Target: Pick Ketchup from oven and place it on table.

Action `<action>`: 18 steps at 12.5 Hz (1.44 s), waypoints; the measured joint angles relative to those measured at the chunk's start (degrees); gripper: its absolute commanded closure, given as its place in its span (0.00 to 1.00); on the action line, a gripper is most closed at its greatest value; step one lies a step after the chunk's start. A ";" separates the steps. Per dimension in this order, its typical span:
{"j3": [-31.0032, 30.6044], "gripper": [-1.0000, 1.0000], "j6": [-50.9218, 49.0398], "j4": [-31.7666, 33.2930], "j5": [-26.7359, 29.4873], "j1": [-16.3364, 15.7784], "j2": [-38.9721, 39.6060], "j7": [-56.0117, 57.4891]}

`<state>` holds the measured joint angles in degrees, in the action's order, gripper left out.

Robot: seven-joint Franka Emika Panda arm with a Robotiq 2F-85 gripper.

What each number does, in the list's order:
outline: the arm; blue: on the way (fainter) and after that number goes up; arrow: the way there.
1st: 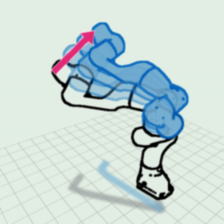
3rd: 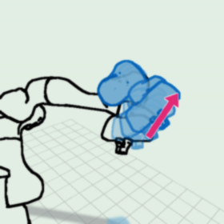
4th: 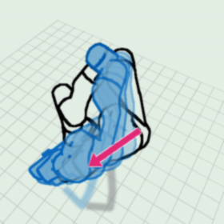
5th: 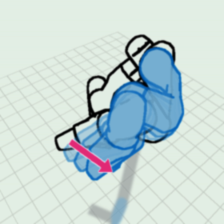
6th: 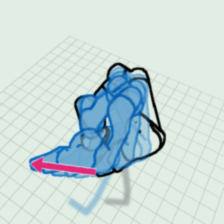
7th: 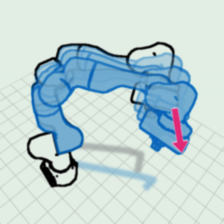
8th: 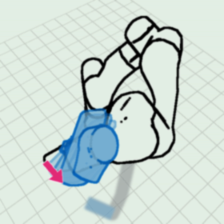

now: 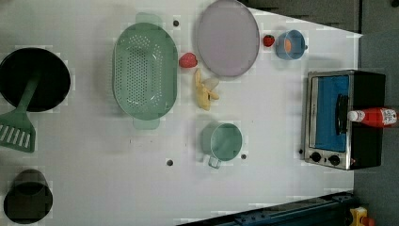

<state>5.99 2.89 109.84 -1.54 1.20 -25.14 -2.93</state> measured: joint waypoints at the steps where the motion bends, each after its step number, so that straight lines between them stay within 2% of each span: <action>1: 2.09 0.00 0.83 0.45 0.03 0.71 2.46 0.01; 3: 8.58 0.00 6.36 2.07 0.49 0.85 8.36 0.05; 7: 16.69 0.00 12.08 2.52 -0.19 4.22 21.60 0.05; 10: 21.97 0.00 20.92 2.41 0.03 4.43 26.47 0.00; 14: 25.51 0.00 20.98 -3.53 -0.09 5.08 29.36 0.04; 16: 27.58 0.00 24.04 -7.83 0.55 5.10 32.78 0.09; 18: 28.89 0.00 27.75 -10.69 5.80 5.21 36.84 -0.05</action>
<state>34.89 30.63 99.15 4.26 6.41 11.71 -2.98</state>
